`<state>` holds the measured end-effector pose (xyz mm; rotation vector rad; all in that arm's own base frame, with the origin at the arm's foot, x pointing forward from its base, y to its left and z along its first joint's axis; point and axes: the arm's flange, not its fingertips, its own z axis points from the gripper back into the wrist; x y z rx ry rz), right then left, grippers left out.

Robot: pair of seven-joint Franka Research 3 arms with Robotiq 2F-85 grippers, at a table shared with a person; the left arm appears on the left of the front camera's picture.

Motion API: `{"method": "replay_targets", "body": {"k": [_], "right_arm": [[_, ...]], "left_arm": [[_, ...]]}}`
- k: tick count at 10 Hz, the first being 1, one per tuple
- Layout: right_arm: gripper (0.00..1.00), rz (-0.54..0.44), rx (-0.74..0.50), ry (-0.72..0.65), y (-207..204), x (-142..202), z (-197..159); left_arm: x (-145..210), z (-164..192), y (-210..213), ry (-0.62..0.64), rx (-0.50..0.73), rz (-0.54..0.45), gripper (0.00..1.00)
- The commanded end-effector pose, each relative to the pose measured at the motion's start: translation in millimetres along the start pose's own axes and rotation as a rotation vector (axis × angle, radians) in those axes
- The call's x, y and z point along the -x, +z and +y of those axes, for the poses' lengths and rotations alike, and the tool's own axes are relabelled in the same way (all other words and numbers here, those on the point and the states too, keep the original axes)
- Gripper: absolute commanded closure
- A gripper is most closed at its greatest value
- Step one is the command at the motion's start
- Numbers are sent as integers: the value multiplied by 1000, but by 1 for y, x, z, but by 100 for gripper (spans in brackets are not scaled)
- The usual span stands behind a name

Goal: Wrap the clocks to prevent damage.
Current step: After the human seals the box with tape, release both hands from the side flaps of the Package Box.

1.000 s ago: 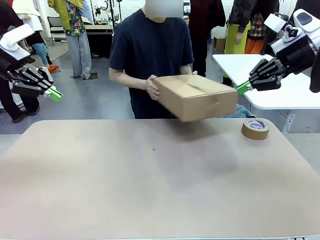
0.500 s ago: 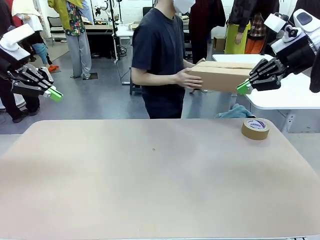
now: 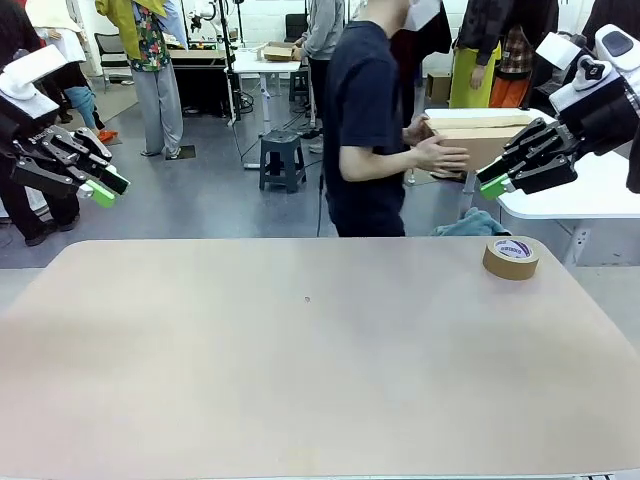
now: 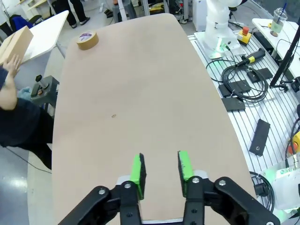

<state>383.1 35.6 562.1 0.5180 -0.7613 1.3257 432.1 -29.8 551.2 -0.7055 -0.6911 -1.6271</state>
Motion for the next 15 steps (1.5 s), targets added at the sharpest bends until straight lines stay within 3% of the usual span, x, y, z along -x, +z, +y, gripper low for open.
{"method": "replay_targets", "body": {"k": [1, 2, 6, 7, 12, 15], "right_arm": [[0, -5, 8, -31, -3, -8, 4], [46, -8, 12, -38, -1, -11, 4], [6, -32, -12, -38, 2, -11, 5], [0, -29, -20, -35, 2, -11, 6], [0, -32, -90, -25, 11, -8, 9], [0, -27, -64, -22, 5, -7, 9]], "left_arm": [[-3, 1, 5, -3, 16, -24, 0], [-4, 2, 6, -2, 24, -27, 48], [-7, 3, 10, 31, 5, -42, 8], [-9, 2, 11, 29, 2, -43, 0], [-9, -2, 14, 33, -5, -17, 0], [-5, -1, 11, 4, -3, -18, 0]]}}
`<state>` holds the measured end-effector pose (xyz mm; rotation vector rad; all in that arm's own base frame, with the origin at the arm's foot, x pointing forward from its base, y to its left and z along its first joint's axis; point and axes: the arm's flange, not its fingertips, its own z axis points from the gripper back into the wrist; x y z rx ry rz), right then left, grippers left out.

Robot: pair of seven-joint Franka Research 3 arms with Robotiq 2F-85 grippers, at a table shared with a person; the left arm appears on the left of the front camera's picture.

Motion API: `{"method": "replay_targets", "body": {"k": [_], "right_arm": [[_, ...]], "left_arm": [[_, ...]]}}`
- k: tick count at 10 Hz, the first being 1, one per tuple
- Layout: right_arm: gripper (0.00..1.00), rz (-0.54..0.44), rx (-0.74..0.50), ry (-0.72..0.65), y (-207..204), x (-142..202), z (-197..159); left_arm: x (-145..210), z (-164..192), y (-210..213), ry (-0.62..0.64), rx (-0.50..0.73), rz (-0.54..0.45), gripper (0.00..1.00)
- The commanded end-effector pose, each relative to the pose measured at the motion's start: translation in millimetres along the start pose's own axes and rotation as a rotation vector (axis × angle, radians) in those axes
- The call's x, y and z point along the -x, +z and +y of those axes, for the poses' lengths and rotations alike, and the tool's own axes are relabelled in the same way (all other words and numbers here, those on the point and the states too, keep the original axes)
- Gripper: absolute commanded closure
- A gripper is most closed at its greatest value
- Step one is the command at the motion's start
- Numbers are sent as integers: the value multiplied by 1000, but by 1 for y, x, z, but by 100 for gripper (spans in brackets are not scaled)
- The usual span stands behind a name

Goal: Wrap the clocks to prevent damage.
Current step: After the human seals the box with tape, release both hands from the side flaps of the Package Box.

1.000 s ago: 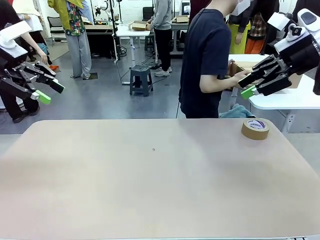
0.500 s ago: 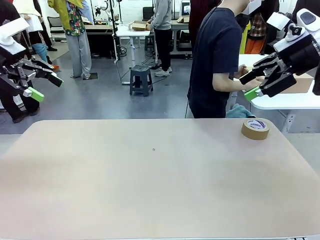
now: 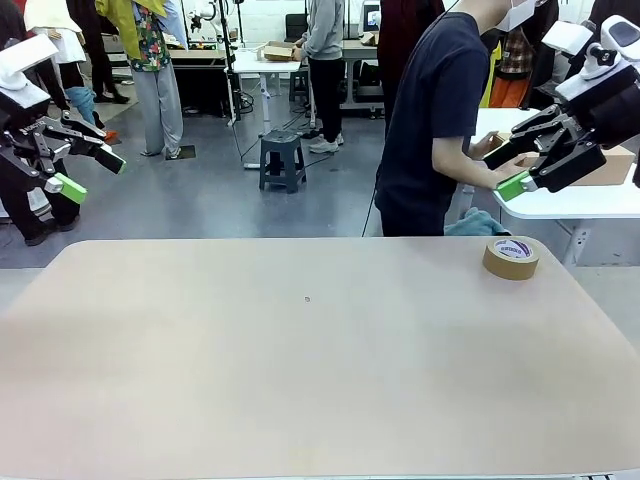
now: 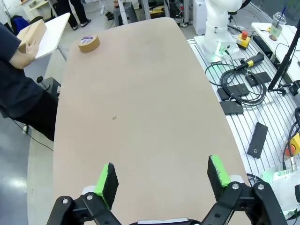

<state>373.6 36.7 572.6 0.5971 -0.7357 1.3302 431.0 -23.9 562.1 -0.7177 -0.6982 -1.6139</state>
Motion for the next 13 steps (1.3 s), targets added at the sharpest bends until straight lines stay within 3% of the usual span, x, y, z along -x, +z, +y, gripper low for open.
{"method": "replay_targets", "body": {"k": [1, 3, 5, 7, 11, 13], "right_arm": [[0, 1, 2, -1, -3, 1, 0], [0, 0, 0, 0, 0, 0, 0], [0, -161, 167, -117, 24, 17, -4], [0, -249, 222, -183, 31, 41, -4], [0, -341, 296, -267, 40, 97, -8], [0, -381, 308, -259, 43, 109, -8]], "left_arm": [[0, 0, 0, -6, 0, -4, 0], [0, 0, 0, 0, 0, 0, 0], [4, -2, 33, 164, -166, -156, 0], [14, 0, 48, 276, -245, -237, 0], [57, 3, 50, 367, -366, -349, 0], [86, 5, 40, 387, -360, -388, 0]]}}
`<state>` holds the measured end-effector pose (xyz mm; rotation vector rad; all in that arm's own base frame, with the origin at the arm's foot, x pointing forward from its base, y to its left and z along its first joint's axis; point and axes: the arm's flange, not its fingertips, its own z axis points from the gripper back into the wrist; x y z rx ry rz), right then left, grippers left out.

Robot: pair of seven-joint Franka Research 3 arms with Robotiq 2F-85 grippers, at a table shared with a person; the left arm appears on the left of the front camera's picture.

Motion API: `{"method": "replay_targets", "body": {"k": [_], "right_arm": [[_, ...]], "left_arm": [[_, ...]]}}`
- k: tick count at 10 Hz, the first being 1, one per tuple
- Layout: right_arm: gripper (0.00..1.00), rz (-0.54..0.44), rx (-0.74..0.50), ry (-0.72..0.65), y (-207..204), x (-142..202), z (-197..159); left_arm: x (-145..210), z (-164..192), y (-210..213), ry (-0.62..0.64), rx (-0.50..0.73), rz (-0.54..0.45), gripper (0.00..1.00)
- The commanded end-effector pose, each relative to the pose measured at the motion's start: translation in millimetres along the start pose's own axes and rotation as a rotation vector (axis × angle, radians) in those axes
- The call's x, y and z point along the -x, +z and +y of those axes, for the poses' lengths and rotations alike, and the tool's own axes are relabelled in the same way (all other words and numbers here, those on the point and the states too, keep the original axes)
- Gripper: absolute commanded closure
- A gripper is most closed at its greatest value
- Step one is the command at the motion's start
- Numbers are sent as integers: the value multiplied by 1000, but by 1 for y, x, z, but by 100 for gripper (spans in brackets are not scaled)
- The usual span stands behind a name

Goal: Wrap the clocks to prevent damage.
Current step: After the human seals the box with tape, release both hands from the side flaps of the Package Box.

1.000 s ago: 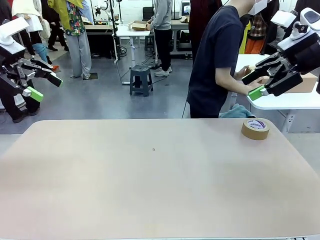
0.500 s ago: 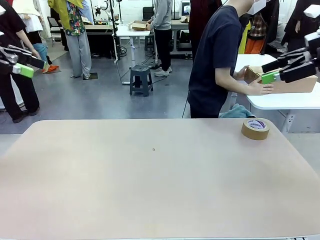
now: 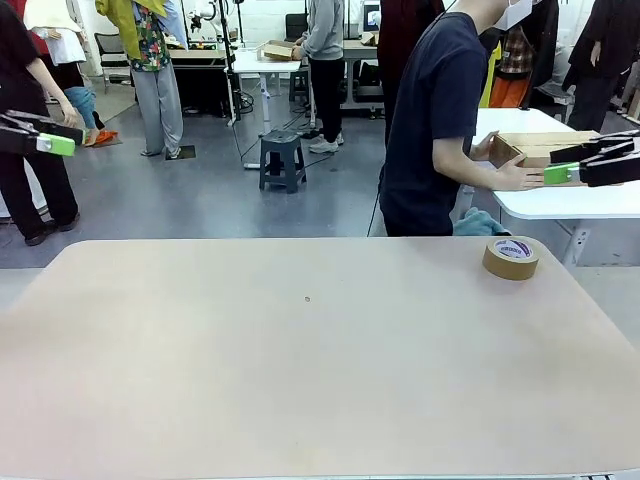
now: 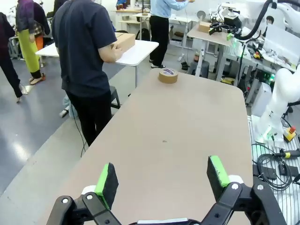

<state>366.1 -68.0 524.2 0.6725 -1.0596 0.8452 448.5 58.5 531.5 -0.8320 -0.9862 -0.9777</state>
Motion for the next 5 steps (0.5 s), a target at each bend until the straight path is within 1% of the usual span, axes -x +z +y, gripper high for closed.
{"method": "replay_targets", "body": {"k": [1, 2, 3, 4, 5], "right_arm": [[0, -46, 8, 27, -3, 4, 0], [0, -37, 11, 31, -3, 1, -1], [0, -27, 7, 27, -4, -3, -2], [0, -18, 4, 26, -7, -7, -4], [0, -16, 10, 20, 1, -2, -1]], "left_arm": [[14, 6, -4, -36, 43, -59, 0], [13, 3, -3, -102, 103, -53, 0], [8, -1, -4, -165, 175, -25, 0], [3, -1, -4, -200, 218, -3, 0], [1, 0, -5, -197, 220, 12, 0]]}}
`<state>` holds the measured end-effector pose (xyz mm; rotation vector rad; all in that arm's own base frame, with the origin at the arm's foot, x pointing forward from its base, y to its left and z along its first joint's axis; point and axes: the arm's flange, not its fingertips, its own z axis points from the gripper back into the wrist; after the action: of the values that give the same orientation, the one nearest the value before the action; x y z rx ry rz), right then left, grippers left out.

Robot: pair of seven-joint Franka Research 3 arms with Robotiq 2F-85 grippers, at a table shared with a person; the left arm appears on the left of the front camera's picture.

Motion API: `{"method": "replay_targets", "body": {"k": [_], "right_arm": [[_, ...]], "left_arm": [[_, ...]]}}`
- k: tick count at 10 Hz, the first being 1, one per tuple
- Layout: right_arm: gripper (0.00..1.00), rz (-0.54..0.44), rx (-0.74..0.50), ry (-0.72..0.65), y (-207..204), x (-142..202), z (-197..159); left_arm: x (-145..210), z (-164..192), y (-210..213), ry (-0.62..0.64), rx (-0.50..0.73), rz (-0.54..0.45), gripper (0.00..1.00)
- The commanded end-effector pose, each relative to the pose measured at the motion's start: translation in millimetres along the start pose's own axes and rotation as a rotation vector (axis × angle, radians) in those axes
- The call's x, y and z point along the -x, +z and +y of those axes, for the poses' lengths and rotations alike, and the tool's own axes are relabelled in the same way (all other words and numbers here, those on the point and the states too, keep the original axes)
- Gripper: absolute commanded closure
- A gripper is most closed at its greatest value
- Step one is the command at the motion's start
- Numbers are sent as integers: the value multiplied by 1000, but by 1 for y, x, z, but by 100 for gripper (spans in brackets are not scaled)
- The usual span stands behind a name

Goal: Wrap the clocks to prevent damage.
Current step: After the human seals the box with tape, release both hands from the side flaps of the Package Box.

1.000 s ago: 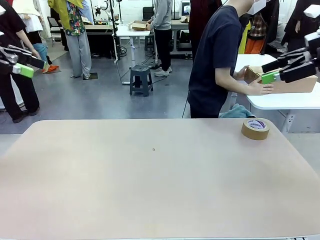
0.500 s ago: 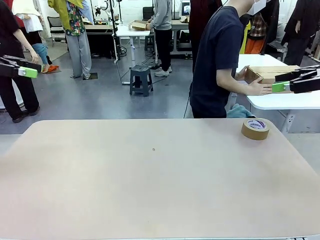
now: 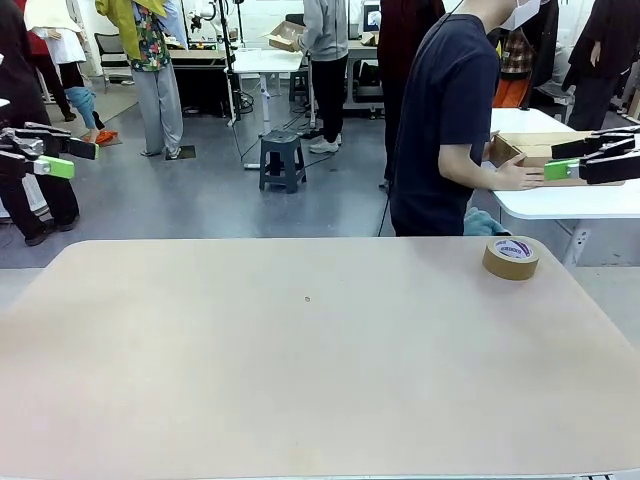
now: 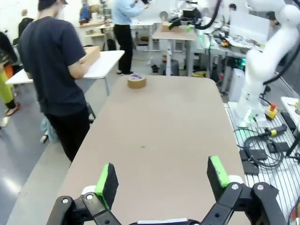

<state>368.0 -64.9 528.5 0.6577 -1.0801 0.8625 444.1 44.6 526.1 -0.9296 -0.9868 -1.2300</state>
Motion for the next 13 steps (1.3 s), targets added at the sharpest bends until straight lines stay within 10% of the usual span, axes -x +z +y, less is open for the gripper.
{"method": "replay_targets", "body": {"k": [1, 13], "right_arm": [[0, -8, 4, -7, 3, 3, -1], [0, -8, 4, -7, 3, 3, -1]], "left_arm": [[-1, 9, 10, -24, 18, 29, 0], [0, 0, 0, 0, 0, 0, 0]]}}
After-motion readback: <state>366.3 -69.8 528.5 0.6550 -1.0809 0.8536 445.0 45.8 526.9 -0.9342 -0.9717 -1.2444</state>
